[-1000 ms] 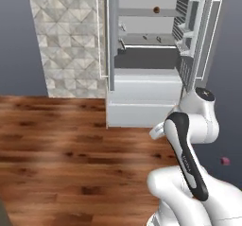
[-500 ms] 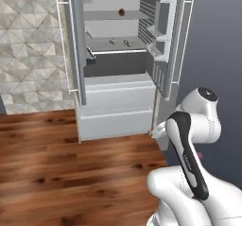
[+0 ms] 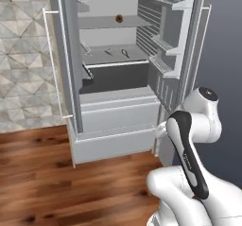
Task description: Place one potato and one fish in each tupperware on the nearby counter, to pack two identical lunches.
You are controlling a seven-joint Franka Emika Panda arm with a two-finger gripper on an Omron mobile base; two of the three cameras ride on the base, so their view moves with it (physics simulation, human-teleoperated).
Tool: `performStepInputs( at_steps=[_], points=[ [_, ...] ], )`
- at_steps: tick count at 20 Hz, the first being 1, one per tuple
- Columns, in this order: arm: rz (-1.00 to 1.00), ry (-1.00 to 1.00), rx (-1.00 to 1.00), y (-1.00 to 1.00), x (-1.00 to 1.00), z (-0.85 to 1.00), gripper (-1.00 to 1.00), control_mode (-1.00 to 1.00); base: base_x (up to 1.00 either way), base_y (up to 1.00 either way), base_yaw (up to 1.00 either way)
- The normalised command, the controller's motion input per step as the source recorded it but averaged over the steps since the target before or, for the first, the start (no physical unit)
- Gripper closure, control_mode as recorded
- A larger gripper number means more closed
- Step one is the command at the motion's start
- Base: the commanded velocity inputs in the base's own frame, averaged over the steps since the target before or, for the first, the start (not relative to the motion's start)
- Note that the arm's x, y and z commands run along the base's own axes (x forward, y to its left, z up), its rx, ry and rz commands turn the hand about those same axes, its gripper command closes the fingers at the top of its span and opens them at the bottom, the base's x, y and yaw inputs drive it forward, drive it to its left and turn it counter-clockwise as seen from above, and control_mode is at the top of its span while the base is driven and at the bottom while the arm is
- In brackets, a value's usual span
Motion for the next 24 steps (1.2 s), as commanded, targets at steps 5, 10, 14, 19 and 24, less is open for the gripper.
performStepInputs(
  at_steps=[5,10,14,19,24],
  points=[
    [0.00,0.00,0.00,0.00,0.00,0.00,-1.00,1.00,1.00,0.16,-0.11],
    [0.00,0.00,0.00,0.00,0.00,0.00,-1.00,1.00,1.00,0.25,-0.10],
    [0.00,0.00,0.00,0.00,0.00,0.00,-1.00,1.00,1.00,0.19,-0.09],
    [0.00,0.00,0.00,0.00,0.00,0.00,-1.00,1.00,1.00,0.29,-0.09],
    [0.00,0.00,0.00,0.00,0.00,0.00,-1.00,1.00,0.88,0.31,-0.07]
  ],
)
